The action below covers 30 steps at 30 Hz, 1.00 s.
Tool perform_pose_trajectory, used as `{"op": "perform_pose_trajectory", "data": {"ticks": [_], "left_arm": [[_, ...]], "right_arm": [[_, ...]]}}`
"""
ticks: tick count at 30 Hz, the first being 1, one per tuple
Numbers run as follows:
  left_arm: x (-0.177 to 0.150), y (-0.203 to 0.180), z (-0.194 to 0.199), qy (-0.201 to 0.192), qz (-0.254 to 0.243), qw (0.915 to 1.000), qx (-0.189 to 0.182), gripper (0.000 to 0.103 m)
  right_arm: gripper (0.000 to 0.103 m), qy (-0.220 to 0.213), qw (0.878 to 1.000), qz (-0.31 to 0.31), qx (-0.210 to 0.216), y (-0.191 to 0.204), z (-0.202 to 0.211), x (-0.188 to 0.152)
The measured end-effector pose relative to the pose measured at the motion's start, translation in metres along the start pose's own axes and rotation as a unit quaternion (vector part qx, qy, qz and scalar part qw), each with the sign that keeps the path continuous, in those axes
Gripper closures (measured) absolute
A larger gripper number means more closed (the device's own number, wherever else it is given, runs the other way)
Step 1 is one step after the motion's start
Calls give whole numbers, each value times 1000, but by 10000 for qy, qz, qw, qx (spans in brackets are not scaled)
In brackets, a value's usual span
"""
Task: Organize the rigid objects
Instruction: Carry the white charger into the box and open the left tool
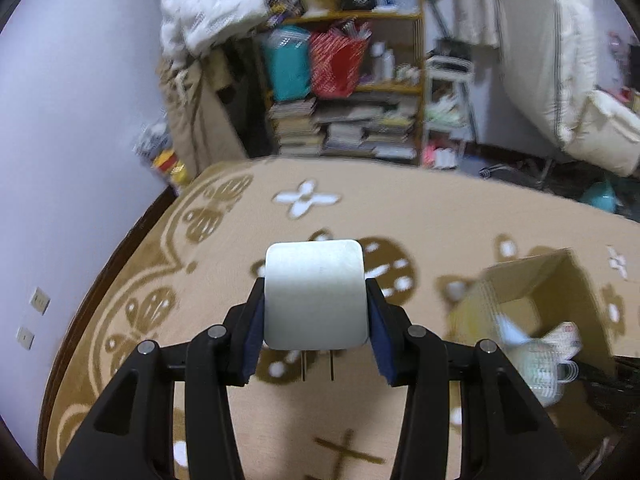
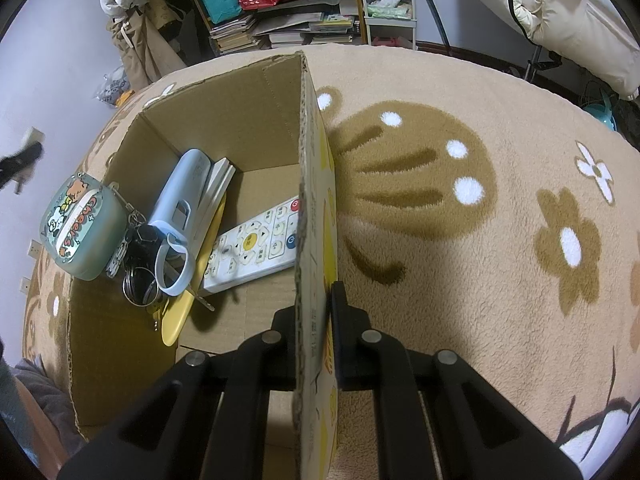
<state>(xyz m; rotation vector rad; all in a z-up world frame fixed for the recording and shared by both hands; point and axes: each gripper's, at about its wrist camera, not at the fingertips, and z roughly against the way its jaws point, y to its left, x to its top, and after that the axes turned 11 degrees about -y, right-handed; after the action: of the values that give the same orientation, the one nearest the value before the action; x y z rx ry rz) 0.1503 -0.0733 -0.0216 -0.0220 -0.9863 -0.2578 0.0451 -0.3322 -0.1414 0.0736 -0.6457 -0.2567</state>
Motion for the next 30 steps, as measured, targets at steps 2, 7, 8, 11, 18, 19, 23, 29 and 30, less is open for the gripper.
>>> {"op": "perform_pose_trajectory", "data": {"ticks": [2,7,8,11,18,19,23,29,30], "left_arm": [[5,-15,18,-159,-88,9996,-220,59],[8,-52,55,-343,-320,9950,-882,59],[8,-60,60,-356,-393,9935,-1007,59],[2,-83,75,-356,-651,9881,-1344,59],[-27,-133,89,-91,-1286,9739,-1870,59],[-32,-140,88,-28,-1386,9725,-1869,59],[-56,-160,81,290,-1722,9659,-1912,59],[-73,-174,71,489,-2036,9627,-1712,59],[-75,-174,70,516,-2054,9623,-1707,59]], "right_arm": [[92,0,10000,-2,2,0,0,0],[92,0,10000,-1,2,0,0,0],[92,0,10000,-6,6,0,0,0],[92,1,10000,-4,5,0,0,0],[92,-1,10000,-7,6,0,0,0],[92,0,10000,-10,10,0,0,0],[92,-1,10000,-11,8,0,0,0],[92,0,10000,-9,7,0,0,0],[92,0,10000,-14,9,0,0,0]]}}
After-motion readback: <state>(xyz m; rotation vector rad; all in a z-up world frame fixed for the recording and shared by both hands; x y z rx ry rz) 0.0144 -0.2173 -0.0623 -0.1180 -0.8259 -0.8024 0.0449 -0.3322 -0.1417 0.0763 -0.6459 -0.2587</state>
